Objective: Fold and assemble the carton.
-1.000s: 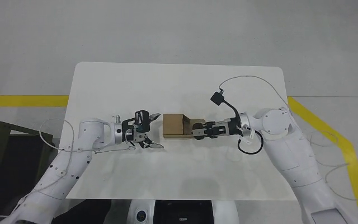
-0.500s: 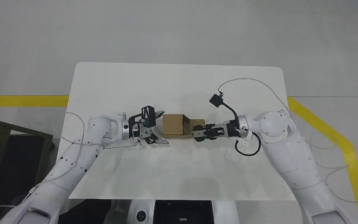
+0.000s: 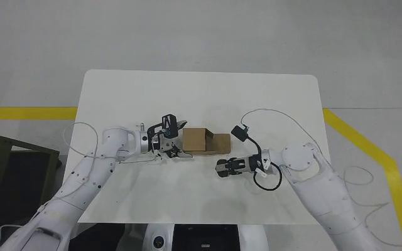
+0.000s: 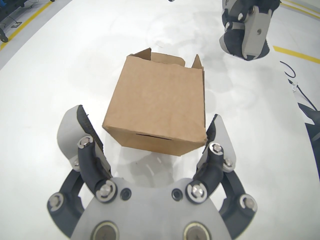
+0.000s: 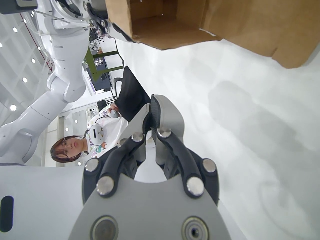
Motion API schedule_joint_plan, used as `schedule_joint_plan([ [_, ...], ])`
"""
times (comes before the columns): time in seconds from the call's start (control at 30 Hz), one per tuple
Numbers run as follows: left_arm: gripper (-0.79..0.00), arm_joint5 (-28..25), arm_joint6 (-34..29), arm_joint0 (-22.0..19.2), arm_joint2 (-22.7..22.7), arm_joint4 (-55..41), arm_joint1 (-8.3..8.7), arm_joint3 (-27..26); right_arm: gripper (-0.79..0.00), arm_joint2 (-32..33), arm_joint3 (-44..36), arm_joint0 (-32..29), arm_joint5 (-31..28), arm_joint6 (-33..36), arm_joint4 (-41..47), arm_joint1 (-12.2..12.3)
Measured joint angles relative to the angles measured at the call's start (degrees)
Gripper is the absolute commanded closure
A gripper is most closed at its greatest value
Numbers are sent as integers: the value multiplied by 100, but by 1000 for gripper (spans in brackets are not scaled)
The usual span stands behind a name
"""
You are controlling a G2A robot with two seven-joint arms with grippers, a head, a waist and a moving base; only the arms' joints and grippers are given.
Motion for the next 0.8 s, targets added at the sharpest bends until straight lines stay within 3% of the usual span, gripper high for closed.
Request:
schedule_joint_plan([
  [0.47, -785, -158, -106, -49, 64, -81, -58, 50, 0, -334, 668, 337, -601, -901, -9, -120],
  [0.8, -785, -240, -117, -132, 116, -103, -107, 106, 0, -785, 1216, 871, -1055, -933, 213, -290],
])
